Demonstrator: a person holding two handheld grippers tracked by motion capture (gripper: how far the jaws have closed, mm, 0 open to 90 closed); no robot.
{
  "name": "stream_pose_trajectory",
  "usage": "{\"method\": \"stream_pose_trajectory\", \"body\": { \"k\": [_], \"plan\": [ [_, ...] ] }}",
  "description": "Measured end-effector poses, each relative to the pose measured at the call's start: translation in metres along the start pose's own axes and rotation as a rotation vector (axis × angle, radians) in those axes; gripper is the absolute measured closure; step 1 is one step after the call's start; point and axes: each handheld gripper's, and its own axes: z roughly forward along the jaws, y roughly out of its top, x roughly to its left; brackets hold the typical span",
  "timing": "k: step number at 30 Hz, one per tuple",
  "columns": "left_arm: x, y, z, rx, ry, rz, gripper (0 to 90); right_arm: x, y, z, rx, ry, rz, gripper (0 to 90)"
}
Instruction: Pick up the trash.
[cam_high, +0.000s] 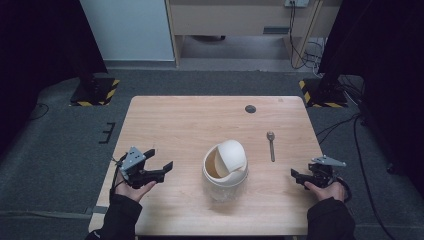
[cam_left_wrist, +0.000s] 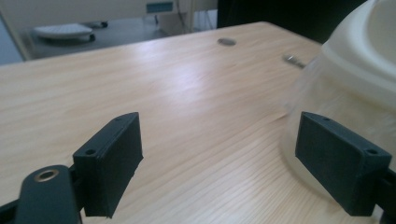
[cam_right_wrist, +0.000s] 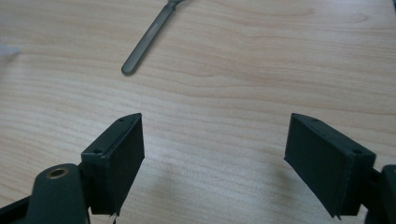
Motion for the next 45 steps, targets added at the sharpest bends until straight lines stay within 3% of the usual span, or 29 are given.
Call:
{"method": "stream_pose_trajectory", "body": {
  "k": [3, 4, 5, 12, 14, 22, 27, 32, 41, 45],
  "plan": [
    [0.014, -0.017, 0.003, 0.064, 0.047, -0.003, 14.5, -0.001, 0.003, -0.003, -0.015, 0.0, -0.005, 22.0],
    [0.014, -0.017, 0.003, 0.064, 0.047, -0.003, 14.6, -0.001, 0.003, -0.003, -0.015, 0.0, -0.005, 22.0],
    [0.02, -0.026, 0.006, 0.108, 0.059, -0.01, 14.9, -0.001, 0.003, -0.003, -0.014, 0.0, -0.012, 22.7],
    [0.029, -0.033, 0.014, 0.163, 0.058, -0.033, 15.1, -0.001, 0.008, -0.006, -0.014, -0.006, -0.021, 24.4],
    [0.028, -0.034, 0.018, 0.177, 0.05, -0.03, 14.7, 0.001, 0.011, -0.007, -0.036, -0.008, 0.012, 24.0],
    [0.029, -0.031, 0.014, 0.151, 0.048, -0.039, 14.5, 0.012, 0.041, -0.012, -0.146, -0.029, 0.041, 22.2],
    [0.032, -0.031, 0.014, 0.141, 0.05, -0.05, 14.4, 0.017, 0.06, -0.012, -0.189, -0.03, 0.053, 23.4],
    [0.031, -0.03, 0.014, 0.143, 0.047, -0.044, 14.4, 0.022, 0.072, -0.006, -0.195, -0.04, 0.036, 24.9],
    [0.03, -0.03, 0.014, 0.137, 0.043, -0.044, 14.4, 0.044, 0.093, 0.017, -0.181, -0.055, -0.056, 25.8],
    [0.03, -0.029, 0.013, 0.136, 0.042, -0.044, 14.4, 0.048, 0.097, 0.024, -0.177, -0.045, -0.057, 26.6]
  ]
}}
